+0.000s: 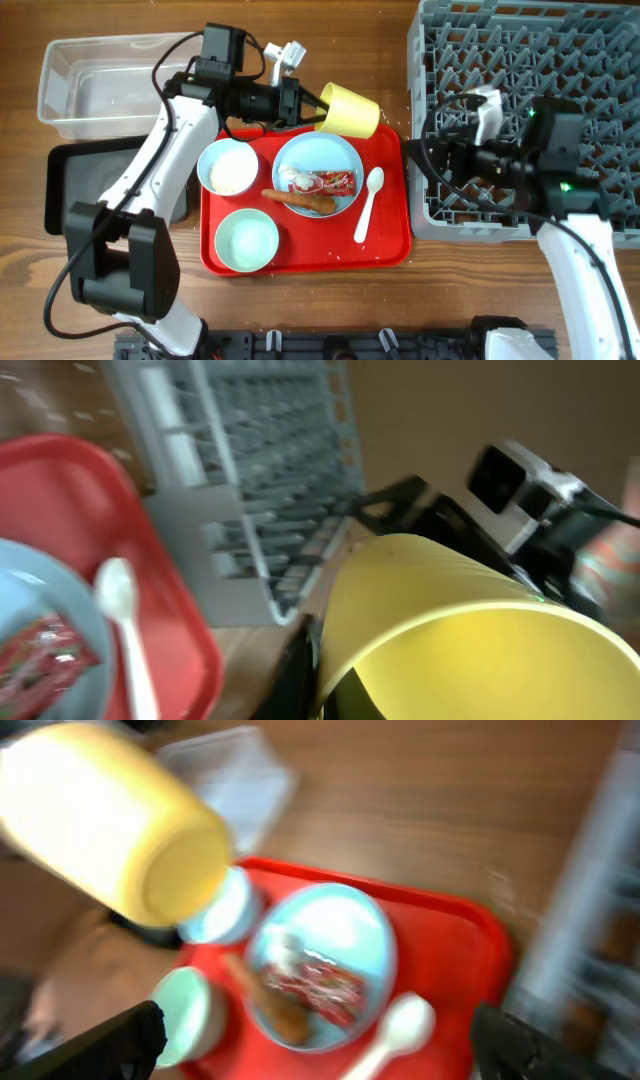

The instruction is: Sort waste into correct bins and load items into the dishwasher rack

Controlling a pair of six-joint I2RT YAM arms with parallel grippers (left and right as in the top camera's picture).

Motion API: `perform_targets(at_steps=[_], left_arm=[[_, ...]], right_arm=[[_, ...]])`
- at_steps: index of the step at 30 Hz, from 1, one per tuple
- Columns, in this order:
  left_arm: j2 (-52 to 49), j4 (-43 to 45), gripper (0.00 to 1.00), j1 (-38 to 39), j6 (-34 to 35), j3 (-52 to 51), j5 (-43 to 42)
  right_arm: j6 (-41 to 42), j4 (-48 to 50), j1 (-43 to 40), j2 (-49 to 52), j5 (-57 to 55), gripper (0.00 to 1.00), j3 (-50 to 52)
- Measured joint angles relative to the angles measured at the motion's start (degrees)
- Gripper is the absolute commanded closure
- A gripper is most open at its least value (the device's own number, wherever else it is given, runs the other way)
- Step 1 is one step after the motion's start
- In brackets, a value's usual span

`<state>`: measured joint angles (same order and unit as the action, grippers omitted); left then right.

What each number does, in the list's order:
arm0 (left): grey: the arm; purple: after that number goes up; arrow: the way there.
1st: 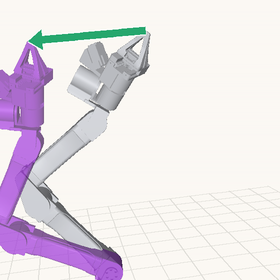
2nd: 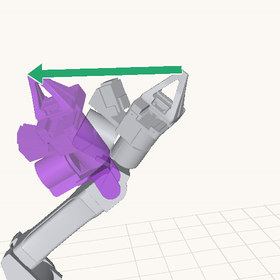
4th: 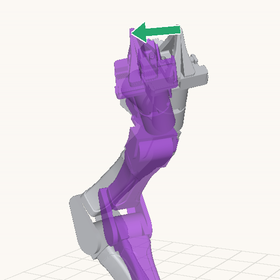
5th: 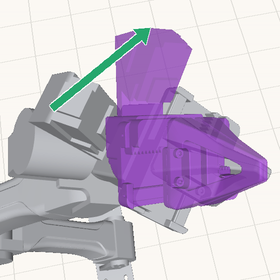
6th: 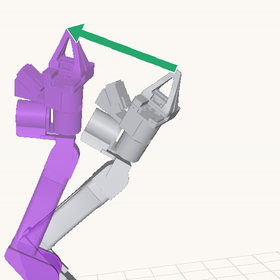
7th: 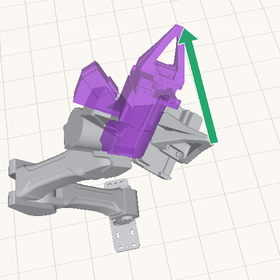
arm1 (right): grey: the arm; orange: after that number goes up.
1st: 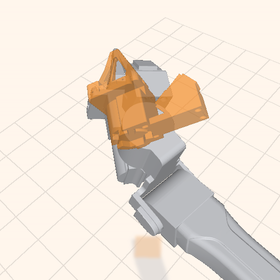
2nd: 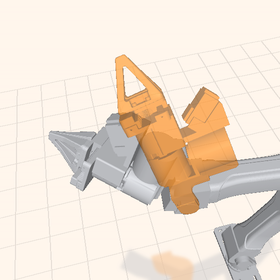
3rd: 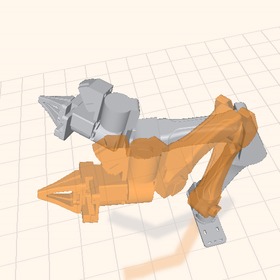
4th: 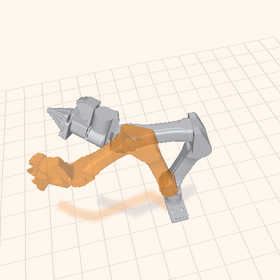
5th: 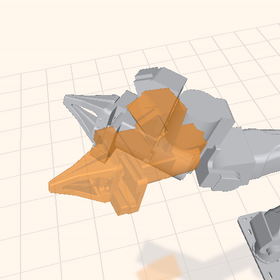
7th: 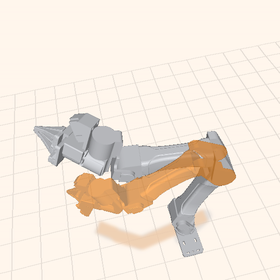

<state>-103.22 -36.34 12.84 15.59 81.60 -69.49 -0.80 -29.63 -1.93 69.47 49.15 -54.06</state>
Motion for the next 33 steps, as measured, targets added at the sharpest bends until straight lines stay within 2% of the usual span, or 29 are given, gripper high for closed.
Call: perform_targets(at_steps=[4, 7, 18, 27, 30, 33], left_arm=[[0.0, 1.5, 0.96, 1.4, 0.5, 0.0, -3.2], [0.0, 3.6, 0.96, 2.6, 1.9, 0.0, -4.1], [0.0, 7.7, 0.96, 7.5, 5.9, 0.0, -3.4], [0.0, 11.4, 0.96, 9.5, 9.6, 0.0, -1.8], [0.0, 11.5, 0.96, 9.5, 10.2, 0.0, -2.2], [0.0, 11.6, 0.96, 9.5, 10.3, 0.0, -2.4]], right_arm=[[-1.8, 5.4, 0.0, 4.5, 13.5, 0.0, 0.0], [-2.1, 7.7, 0.0, 5.9, 18.5, 0.0, 0.0], [1.8, 15.2, 0.4, 6.4, 25.9, 0.01, 0.0], [3.0, 15.2, 2.8, 6.4, 26.1, 0.19, 0.0], [3.2, 15.3, 2.8, 6.4, 25.4, 0.3, 0.0], [3.4, 15.3, 2.8, 6.4, 25.0, 0.31, 0.0]])
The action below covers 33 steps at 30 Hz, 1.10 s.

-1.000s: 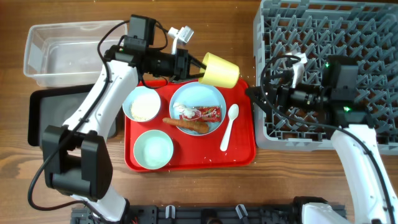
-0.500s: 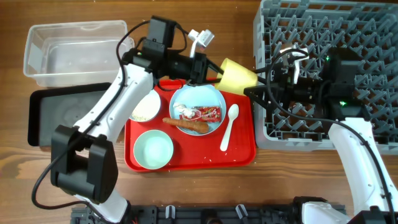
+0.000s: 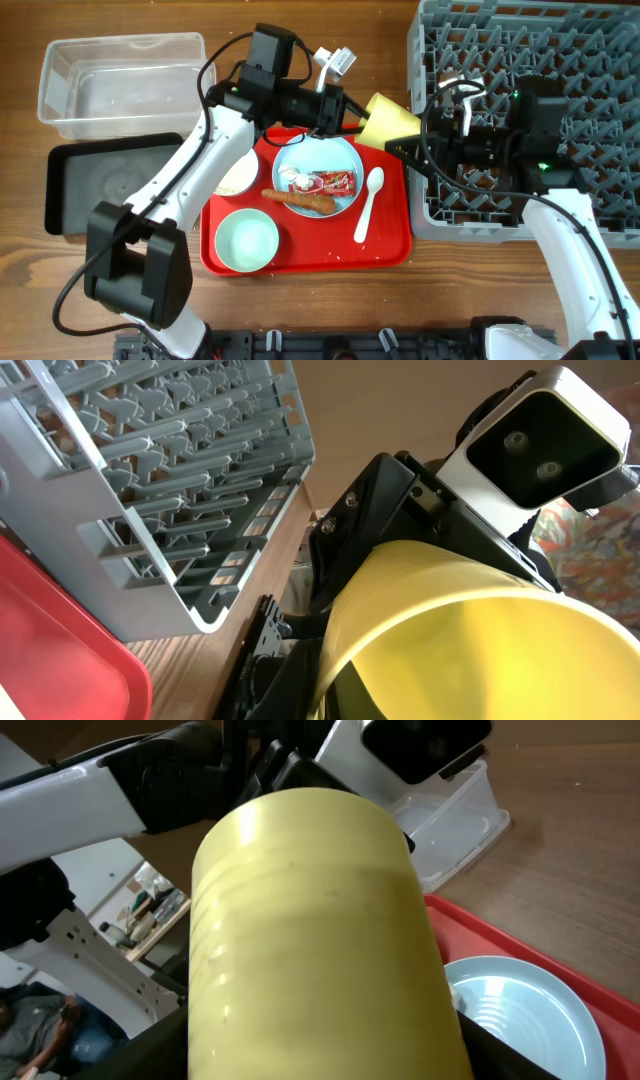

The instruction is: Sort waste into correct bins and load items into the dishwasher rack

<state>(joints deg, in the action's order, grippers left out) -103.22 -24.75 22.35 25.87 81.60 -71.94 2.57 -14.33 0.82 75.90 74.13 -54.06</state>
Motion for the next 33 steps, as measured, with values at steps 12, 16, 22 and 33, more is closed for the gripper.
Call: perform_targets(at_steps=[12, 16, 22, 33], left_arm=[[0.0, 0.4, 0.94, 0.0, 0.2, 0.0, 0.3], [0.0, -0.4, 0.73, 0.0, 0.3, 0.0, 2.7], [0.0, -3.1, 0.5, -2.2, -0.9, 0.0, 7.8], [6.1, -22.9, 0.4, -15.8, -6.4, 0.1, 36.7]], right_arm=[[0.2, -0.2, 0.0, 0.0, -0.7, 0.5, 0.0], [0.7, -0.1, 0.3, 0.0, -3.5, 0.58, 0.0], [1.7, -0.4, 0.3, 0.0, -9.9, 0.65, 0.0], [2.8, -23.0, -2.7, -4.6, -40.4, 0.75, -3.6]])
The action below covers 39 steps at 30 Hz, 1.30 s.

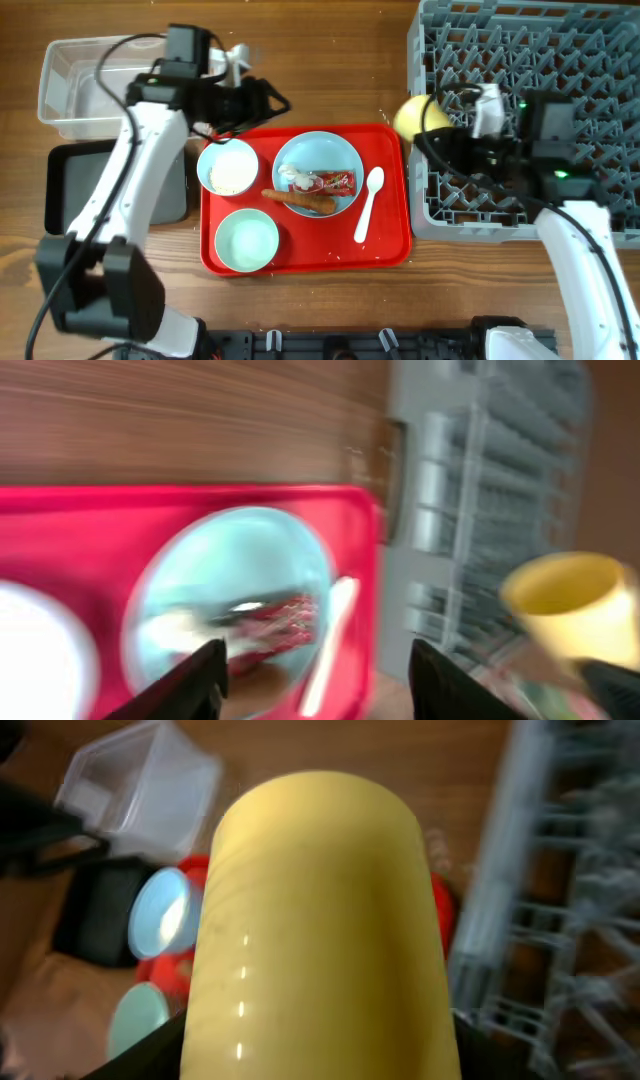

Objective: Sort waste into correct bins and load items into the dishwasher rack
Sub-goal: 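Lower the yellow cup into the dish rack and open right gripper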

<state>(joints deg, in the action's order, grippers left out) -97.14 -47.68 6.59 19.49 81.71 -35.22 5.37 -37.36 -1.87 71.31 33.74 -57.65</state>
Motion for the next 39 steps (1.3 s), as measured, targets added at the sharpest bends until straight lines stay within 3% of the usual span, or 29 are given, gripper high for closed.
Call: perform_targets(at_steps=[4, 5, 9, 19, 28, 30, 31, 32, 34, 35, 39], left_arm=[[3.3, -4.9, 0.4, -3.1, -0.3, 0.0, 11.3], [3.8, -5.9, 0.4, -3.9, -0.3, 0.0, 13.4], [4.7, -7.8, 0.39, -6.4, -0.3, 0.0, 18.3], [4.7, -7.9, 0.38, -6.5, -0.4, 0.0, 20.0], [4.7, -7.9, 0.39, -6.5, -0.4, 0.0, 20.4], [4.7, -7.9, 0.39, -6.5, -0.4, 0.0, 20.4], [4.7, -7.9, 0.39, -6.5, -0.4, 0.0, 20.4], [4.7, -7.9, 0.39, -6.5, -0.4, 0.0, 20.4], [4.7, -7.9, 0.39, -6.5, -0.4, 0.0, 20.4], [4.7, -7.9, 0.39, -6.5, -0.4, 0.0, 20.4], [4.7, -7.9, 0.39, -6.5, -0.4, 0.0, 20.4]], right_arm=[[0.5, -13.4, -5.2, -1.1, -10.2, 0.79, -8.3], [0.5, -14.6, -6.0, -1.2, -11.6, 0.84, -9.3], [0.5, -22.9, -14.8, -1.2, -19.2, 0.9, -16.6], [2.8, -26.5, -34.1, 5.8, -28.3, 0.96, -19.3], [4.3, -24.1, -37.3, 18.8, -29.6, 0.95, -19.4], [4.5, -22.8, -37.3, 20.6, -29.7, 0.86, -19.4], [4.5, -22.1, -37.3, 21.2, -29.7, 0.69, -19.4], [4.5, -21.3, -37.3, 21.6, -29.7, 0.4, -19.4], [4.5, -19.6, -37.3, 21.9, -29.7, 0.05, -19.4], [4.6, -18.5, -37.3, 22.0, -29.5, 0.0, -19.4], [4.9, -14.0, -37.3, 22.2, -27.0, 0.0, -19.4]])
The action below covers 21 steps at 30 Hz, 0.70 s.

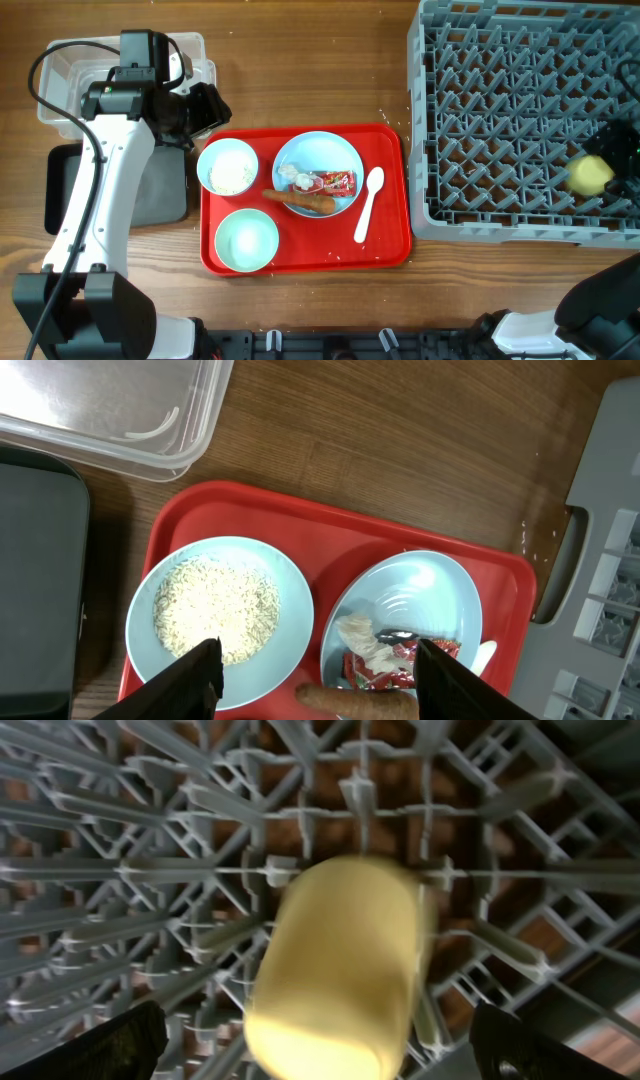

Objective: Sort waste into correct bins and load items into the dishwasher rack
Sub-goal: 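Lower the yellow cup into the dish rack and open right gripper, then withdraw the right gripper from the rack toward the white spoon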

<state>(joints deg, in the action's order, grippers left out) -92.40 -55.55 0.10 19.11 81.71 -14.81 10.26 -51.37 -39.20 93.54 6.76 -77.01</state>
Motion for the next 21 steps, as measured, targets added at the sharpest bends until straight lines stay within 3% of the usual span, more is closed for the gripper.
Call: perform_targets(at_steps=[7, 14, 17, 21], left_arm=[[0.0, -0.5, 0.38, 0.0, 0.0, 0.0, 0.0], [0.0, -1.2, 0.29, 0.0, -0.2, 0.0, 0.0], [0.0, -1.7, 0.25, 0.0, -0.4, 0.0, 0.0], [0.0, -3.4, 0.19, 0.0, -0.4, 0.0, 0.0]], right_arm=[[0.0, 0.5, 0.0, 0.0, 4.4, 0.0, 0.0], [-1.4, -2.3, 0.9, -5.0, 12.1, 0.04, 0.0], [-3.7, -6.1, 5.8, -10.5, 14.6, 0.06, 0.0], [-5.4, -10.8, 18.5, -14.4, 15.1, 0.09, 0.0]])
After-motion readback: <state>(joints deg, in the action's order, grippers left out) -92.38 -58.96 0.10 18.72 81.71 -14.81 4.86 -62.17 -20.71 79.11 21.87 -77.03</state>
